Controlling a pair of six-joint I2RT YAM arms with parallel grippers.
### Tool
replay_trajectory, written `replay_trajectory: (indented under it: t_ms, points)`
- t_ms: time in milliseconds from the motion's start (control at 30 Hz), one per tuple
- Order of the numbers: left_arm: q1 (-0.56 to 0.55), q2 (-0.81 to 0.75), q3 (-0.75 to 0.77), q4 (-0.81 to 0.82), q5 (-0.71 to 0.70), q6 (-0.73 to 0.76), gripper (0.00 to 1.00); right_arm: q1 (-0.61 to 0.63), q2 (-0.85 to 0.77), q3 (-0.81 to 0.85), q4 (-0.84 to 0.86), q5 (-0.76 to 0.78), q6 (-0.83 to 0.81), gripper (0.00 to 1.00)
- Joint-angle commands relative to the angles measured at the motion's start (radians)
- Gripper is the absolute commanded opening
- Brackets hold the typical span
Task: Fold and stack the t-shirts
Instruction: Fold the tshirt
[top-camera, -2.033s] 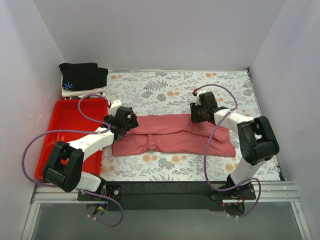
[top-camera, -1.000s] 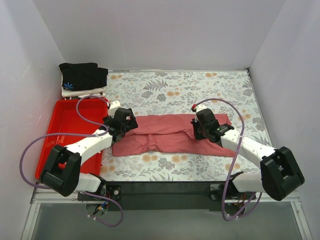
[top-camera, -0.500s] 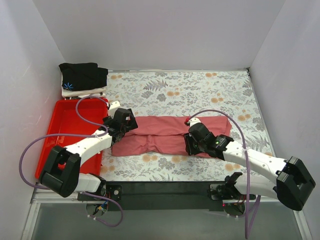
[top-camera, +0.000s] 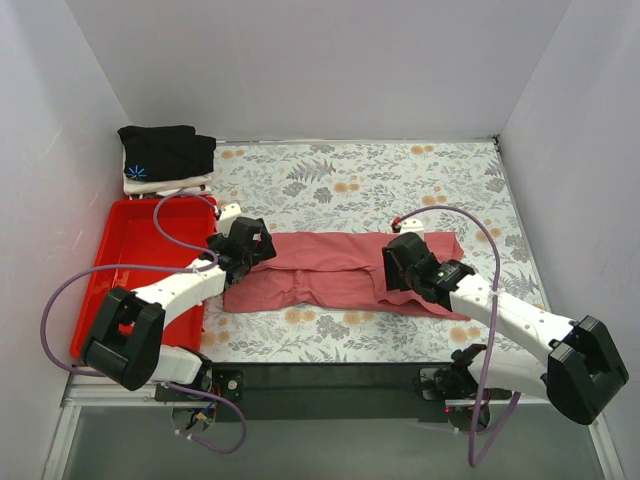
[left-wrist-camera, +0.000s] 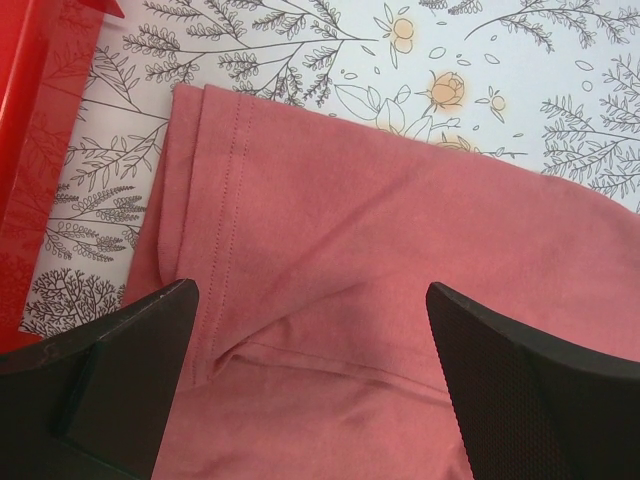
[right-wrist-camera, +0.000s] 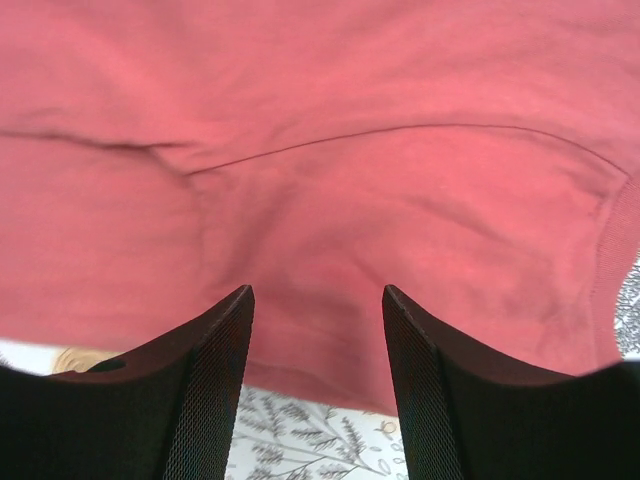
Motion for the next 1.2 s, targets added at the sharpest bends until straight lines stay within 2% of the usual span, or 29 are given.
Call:
replay_trajectory:
  t_ms: [0,367,700,800,1033,1167]
  points:
    - [-0.005,-0.025,-0.007,0.02,-0.013,-0.009,0.9,-0.099,0.02,-0.004,0.069,0.005,-0.026,0.5]
    - [-0.023,-0.034,-0.041,0.096,0.065,-0.023,0.9,-0.319,0.001,-0.179,0.204,-0.18,-0.034,0.5]
    - [-0.129,0.128,-0.011,0.192,0.106,-0.007,0.91,-0.511,0.171,-0.214,0.339,-0.396,-0.058,0.5]
    - [-0.149,0.177,0.005,0.182,0.099,-0.013,0.91,-0.563,0.231,-0.188,0.375,-0.489,-0.067,0.5]
    - [-0.215,0.251,-0.007,0.155,0.076,-0.069,0.91,-0.592,0.454,-0.017,0.382,-0.5,-0.1,0.5]
    - [-0.264,0.263,-0.035,0.065,0.039,-0.15,0.91,-0.62,0.575,0.12,0.377,-0.507,-0.115,0.49]
